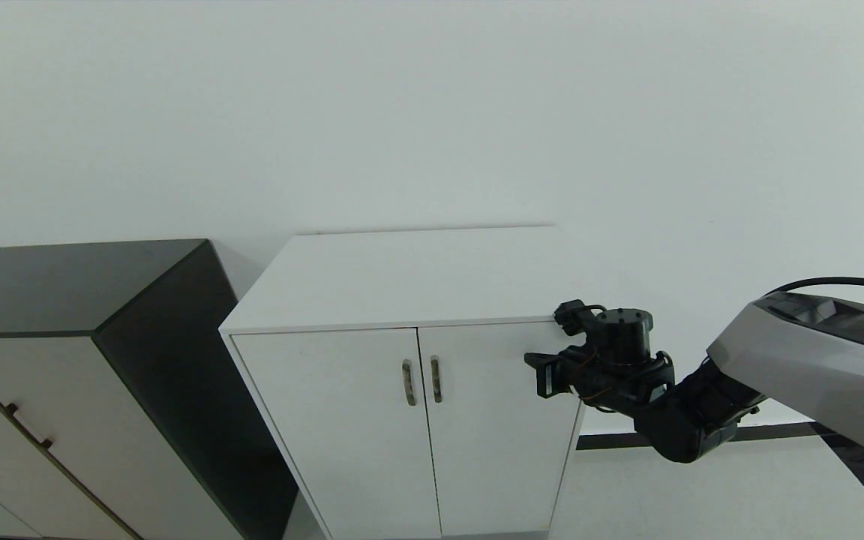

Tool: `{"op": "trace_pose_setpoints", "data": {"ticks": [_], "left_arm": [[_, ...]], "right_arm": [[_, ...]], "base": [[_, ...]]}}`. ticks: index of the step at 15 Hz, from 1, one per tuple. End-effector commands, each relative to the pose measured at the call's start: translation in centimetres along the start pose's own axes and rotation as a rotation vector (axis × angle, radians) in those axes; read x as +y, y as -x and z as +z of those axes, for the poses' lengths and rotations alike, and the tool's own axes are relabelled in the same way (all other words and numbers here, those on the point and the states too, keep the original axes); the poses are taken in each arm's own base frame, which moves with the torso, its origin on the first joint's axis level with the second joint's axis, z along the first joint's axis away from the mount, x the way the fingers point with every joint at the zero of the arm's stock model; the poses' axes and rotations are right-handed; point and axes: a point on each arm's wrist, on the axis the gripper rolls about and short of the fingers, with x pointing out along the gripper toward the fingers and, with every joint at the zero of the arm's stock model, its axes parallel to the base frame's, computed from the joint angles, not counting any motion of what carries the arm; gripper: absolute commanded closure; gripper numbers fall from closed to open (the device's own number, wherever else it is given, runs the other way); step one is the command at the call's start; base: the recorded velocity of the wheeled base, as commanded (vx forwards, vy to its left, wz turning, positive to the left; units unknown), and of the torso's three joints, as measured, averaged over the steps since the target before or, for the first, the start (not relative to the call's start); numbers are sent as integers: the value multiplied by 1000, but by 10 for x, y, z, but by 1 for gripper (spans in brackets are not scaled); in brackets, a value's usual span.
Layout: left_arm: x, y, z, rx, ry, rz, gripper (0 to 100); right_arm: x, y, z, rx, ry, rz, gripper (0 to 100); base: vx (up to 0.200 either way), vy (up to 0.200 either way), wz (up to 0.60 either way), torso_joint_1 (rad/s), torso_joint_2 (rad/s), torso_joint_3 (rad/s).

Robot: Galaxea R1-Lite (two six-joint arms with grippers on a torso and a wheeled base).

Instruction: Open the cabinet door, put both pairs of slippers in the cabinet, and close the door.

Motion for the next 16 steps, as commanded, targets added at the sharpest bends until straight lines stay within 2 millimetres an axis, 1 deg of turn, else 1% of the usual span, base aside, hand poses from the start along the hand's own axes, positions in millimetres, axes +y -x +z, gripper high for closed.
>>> {"op": "trace_pose_setpoints", "data": {"ticks": [1,5,11,13,16], "left_arm": [[0,0,0,0,0,0,100],[0,0,0,0,0,1,100],[0,0,0,0,0,0,100],[0,0,0,0,0,0,100],[0,0,0,0,0,0,100]], "right_arm": [[-1,-2,-5,12,-1,-3,100],[-1,-4,-2,0,4,-1,100],[-2,-8,-4,0,-2,0,100],[-1,-6,-3,0,-2,1,100],[1,5,-3,-18,3,4,100]], "base": [[0,0,0,0,0,0],[0,0,0,0,0,0],[0,0,0,0,0,0],[0,0,0,0,0,0],[0,0,0,0,0,0]]}}
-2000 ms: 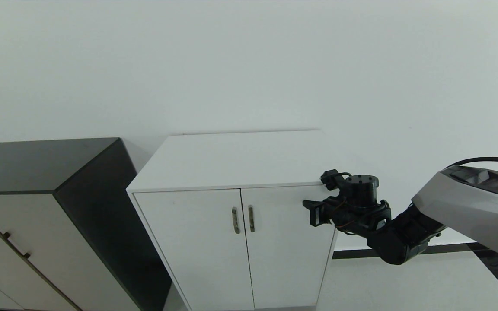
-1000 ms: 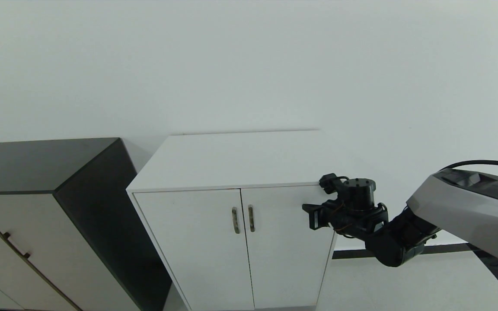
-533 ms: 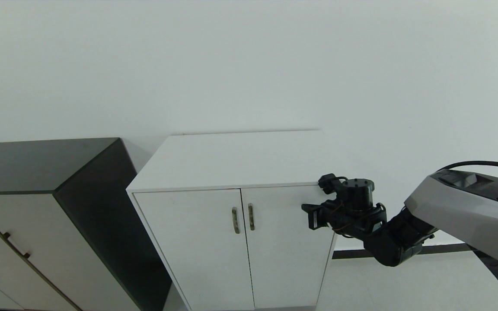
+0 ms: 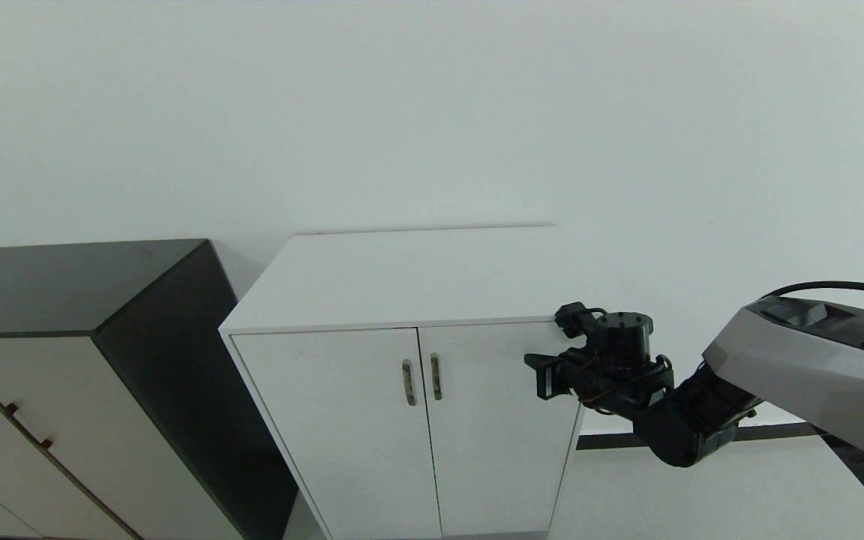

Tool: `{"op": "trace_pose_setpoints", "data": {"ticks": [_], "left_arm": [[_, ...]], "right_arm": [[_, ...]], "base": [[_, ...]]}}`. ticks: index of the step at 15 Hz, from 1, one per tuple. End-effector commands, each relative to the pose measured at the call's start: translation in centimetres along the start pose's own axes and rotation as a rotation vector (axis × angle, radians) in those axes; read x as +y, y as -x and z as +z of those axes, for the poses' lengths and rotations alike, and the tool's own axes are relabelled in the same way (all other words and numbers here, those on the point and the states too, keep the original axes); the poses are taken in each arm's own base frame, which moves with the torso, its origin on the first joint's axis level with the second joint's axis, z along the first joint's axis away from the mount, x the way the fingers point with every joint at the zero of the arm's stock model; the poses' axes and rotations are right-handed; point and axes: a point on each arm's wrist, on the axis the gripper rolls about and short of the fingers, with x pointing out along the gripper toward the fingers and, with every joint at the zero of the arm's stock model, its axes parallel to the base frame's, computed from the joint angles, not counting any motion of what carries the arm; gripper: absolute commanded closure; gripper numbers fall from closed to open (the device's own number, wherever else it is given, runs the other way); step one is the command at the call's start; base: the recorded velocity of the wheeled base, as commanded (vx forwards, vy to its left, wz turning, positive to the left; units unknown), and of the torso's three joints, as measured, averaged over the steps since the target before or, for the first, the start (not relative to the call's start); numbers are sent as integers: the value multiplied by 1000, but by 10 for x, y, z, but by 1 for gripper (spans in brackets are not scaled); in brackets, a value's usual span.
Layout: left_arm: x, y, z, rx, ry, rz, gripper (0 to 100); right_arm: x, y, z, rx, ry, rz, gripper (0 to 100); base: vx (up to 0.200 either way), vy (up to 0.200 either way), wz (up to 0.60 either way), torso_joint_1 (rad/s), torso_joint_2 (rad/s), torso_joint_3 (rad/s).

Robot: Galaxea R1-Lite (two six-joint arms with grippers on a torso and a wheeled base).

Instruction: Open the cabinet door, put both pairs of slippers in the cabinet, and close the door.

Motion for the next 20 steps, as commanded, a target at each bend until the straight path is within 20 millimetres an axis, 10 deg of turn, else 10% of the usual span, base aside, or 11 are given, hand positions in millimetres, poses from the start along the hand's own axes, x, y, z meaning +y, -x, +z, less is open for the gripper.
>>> {"op": "trace_pose_setpoints", "data": {"ticks": [1,13,20], "left_arm": [[0,0,0,0,0,0,100],[0,0,0,0,1,2,100],[0,0,0,0,3,2,100]], "right_arm": [[3,11,1,-2,2,2,100],[9,166,-71,128,-6,-202,100],[7,223,-60,204,-34,-342,100]], "base": [[0,0,0,0,0,0],[0,0,0,0,0,0],[0,0,0,0,0,0]]}}
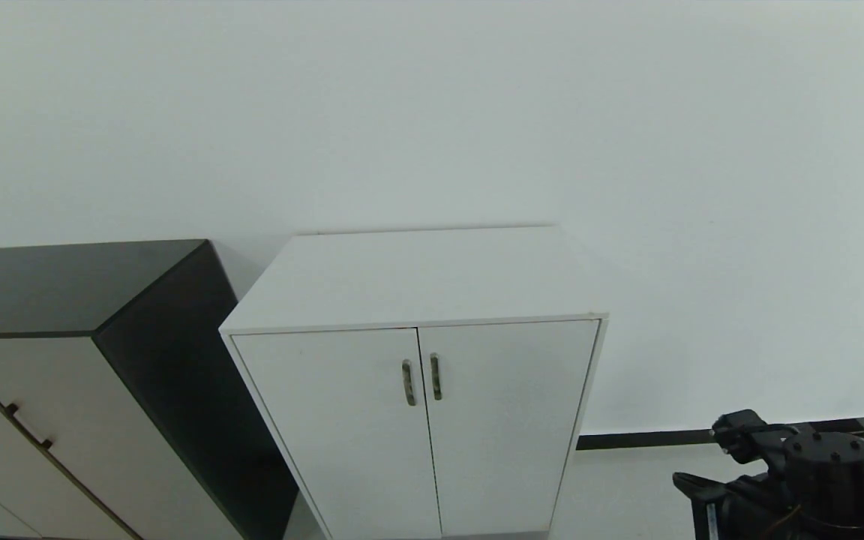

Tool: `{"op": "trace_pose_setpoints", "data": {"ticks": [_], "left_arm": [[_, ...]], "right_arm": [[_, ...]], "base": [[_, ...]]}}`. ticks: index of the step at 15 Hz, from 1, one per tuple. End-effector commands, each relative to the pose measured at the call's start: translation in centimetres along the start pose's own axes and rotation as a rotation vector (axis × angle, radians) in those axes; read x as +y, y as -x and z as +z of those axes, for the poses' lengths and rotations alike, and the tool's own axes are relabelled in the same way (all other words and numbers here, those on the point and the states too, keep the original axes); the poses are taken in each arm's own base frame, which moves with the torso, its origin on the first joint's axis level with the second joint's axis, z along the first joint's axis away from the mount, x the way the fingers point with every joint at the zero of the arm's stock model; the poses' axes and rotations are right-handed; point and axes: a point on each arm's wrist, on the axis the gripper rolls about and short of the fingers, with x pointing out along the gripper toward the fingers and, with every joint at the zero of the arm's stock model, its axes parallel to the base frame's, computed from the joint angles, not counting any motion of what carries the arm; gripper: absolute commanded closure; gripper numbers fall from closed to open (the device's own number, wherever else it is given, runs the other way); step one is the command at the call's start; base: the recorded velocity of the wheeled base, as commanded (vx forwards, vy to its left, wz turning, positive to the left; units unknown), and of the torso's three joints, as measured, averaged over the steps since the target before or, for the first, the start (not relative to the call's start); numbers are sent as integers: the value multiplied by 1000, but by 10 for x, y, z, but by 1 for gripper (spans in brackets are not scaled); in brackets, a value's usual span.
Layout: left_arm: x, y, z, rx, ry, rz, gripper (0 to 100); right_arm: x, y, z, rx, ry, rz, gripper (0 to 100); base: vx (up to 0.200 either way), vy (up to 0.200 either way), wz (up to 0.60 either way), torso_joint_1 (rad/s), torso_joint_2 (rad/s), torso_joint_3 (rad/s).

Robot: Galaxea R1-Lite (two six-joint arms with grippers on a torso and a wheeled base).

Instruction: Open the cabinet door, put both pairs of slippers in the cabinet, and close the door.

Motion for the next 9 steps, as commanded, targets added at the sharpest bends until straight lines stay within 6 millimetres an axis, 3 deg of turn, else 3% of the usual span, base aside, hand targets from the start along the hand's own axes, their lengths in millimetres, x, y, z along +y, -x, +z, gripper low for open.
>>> {"op": "trace_pose_setpoints", "data": {"ticks": [1,7,8,9], "left_arm": [[0,0,0,0,0,0,100],[0,0,0,0,-1,0,100],[0,0,0,0,0,0,100],[0,0,0,0,0,0,100]], "right_arm": [[-2,24,8,-7,-2,-4,100],[-18,121,-36,347,151,-59,100],[-18,127,-39,349,154,-60,100],[-19,147,-48,311,152,-53,100]], "base": [[0,0,0,0,0,0],[0,0,0,0,0,0],[0,0,0,0,0,0],[0,0,0,0,0,0]]}}
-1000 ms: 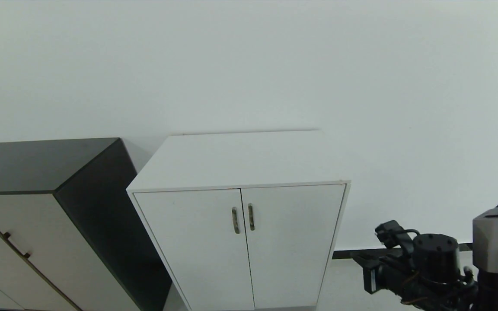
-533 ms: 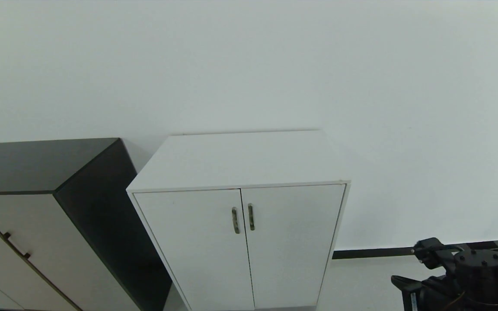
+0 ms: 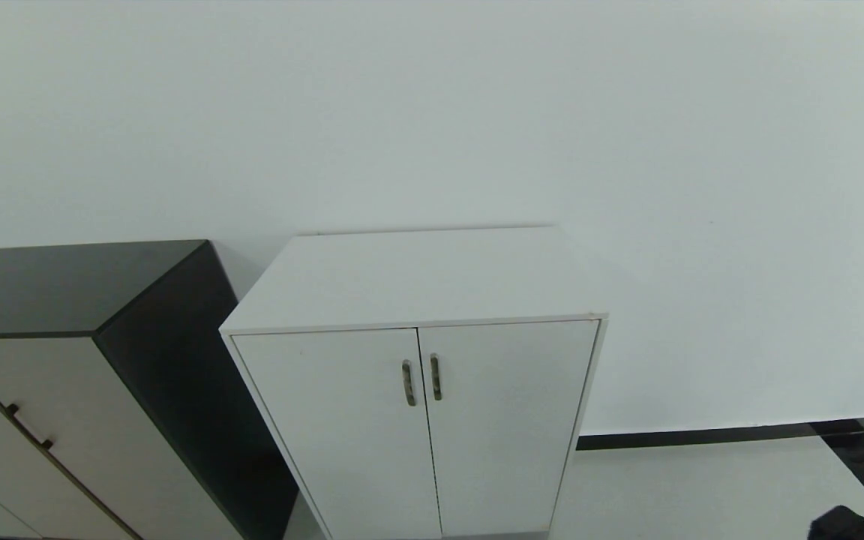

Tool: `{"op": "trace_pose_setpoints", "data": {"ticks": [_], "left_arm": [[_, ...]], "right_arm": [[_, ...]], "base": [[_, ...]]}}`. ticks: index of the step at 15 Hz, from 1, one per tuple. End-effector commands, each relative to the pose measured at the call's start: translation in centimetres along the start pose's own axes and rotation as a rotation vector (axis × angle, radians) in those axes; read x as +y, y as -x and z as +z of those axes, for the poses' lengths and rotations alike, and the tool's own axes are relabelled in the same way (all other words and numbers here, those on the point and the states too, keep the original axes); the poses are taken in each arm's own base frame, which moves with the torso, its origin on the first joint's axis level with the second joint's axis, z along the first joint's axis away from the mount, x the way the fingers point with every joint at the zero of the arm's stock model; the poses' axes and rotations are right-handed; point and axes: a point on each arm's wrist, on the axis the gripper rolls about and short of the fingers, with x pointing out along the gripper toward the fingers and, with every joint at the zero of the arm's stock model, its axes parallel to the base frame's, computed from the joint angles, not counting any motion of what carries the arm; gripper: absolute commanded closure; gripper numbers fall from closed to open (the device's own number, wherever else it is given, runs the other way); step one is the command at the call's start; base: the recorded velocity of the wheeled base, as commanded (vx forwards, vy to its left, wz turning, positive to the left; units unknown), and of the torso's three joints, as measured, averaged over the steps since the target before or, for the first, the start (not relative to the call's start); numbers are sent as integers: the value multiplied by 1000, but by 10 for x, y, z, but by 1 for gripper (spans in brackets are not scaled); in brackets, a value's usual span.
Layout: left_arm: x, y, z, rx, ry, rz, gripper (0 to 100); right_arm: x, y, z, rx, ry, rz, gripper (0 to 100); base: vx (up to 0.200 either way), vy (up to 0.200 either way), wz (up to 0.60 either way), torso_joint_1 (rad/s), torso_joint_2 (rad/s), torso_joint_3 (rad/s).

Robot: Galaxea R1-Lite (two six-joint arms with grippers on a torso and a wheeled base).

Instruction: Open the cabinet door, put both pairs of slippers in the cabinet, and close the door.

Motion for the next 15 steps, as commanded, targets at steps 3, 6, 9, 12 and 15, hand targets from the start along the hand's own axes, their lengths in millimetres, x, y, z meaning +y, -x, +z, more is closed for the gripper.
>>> {"op": "trace_pose_setpoints", "data": {"ticks": [3,6,9,12,15], "left_arm": [[0,0,0,0,-1,0,100],[0,0,0,0,1,0,100],[0,0,0,0,1,0,100],[0,0,0,0,2,0,100],[0,0,0,0,2,0,100]], "right_arm": [[-1,44,-36,-236,-39,65,100],[0,47,-39,-263,-67,131,100],[-2,41,-41,-154,-18,6,100],[-4,44,-42,-204,-81,-28,100],[-6,61,-54,-446,-203,-170,100]], "base": [[0,0,0,0,0,0],[0,0,0,0,0,0],[0,0,0,0,0,0],[0,0,0,0,0,0],[0,0,0,0,0,0]]}}
